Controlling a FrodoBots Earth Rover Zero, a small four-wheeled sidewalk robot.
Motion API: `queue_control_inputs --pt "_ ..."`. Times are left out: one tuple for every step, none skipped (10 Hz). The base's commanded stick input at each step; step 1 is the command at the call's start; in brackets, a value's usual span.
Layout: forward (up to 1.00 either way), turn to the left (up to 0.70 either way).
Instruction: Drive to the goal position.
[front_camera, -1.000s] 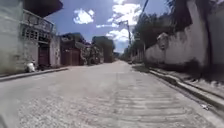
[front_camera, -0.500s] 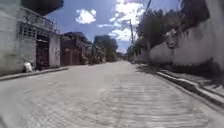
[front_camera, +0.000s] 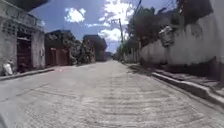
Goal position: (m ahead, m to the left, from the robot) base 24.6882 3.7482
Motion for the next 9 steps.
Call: queue_control_inputs --pt "1.00 0.04" --pt "1.00 0.12" --pt "1.00 0.18" --pt "1.00 0.17" --pt "1.00 0.15" --pt "1.00 0.14" --pt "1.00 0.13" --pt "1.00 0.12" --pt "1.00 -0.35"
